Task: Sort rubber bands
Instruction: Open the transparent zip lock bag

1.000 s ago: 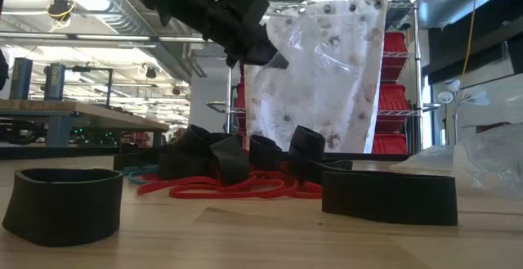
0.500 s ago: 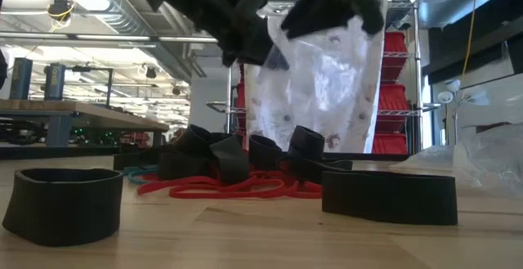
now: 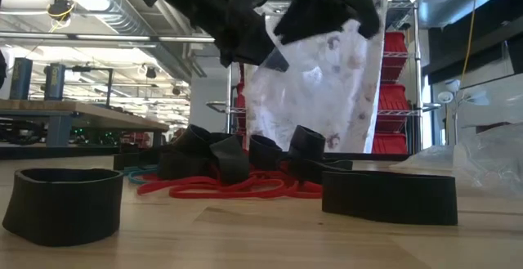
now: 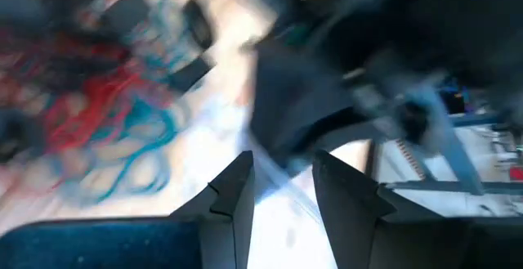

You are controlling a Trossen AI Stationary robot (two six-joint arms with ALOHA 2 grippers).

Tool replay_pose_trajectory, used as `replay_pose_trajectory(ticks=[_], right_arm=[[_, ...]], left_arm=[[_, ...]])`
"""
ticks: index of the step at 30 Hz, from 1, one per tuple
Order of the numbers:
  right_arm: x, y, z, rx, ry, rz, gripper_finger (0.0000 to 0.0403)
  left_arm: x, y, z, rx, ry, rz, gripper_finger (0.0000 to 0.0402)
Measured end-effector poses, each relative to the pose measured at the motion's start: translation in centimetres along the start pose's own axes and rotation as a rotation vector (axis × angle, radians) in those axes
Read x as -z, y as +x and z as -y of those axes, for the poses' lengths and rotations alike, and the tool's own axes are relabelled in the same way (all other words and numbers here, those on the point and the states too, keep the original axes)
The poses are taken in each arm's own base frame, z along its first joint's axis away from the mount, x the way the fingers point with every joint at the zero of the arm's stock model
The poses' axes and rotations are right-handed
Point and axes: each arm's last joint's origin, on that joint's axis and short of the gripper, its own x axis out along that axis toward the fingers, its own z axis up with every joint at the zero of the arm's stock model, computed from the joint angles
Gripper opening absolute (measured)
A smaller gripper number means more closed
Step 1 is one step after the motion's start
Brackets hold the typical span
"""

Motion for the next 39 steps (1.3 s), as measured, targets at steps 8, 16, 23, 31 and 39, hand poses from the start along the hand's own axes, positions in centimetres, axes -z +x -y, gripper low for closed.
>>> replay_pose_trajectory(ticks=[8,16,23,31,39], right_arm=[[0.6,-0.1,-0.7,-0.057,0.045,-0.069,0.012],[0.6,0.3,-0.6,0.001,0.02,-0.097,0.012],[1.3,1.5,-1.9,-0.075,0.013,-0.184,0.006],[1.5,1.7,-2.5,-0.142,0.177,-0.191,0.0012],[1.1,1.8,-2.3,-0.167,0.239,-0.137,0.0005]], left_arm=[[-0.1,0.0,-0.1,-0.013,-0.021,0.007,0.0],[-0.3,-0.2,0.4,0.035,-0.043,0.027,0.0],[-0.3,-0.2,0.2,-0.01,-0.076,0.029,0.0],[-0.2,-0.3,-0.3,-0.192,-0.092,0.05,0.0],[-0.7,-0.5,-0.8,-0.381,-0.053,0.121,0.0]])
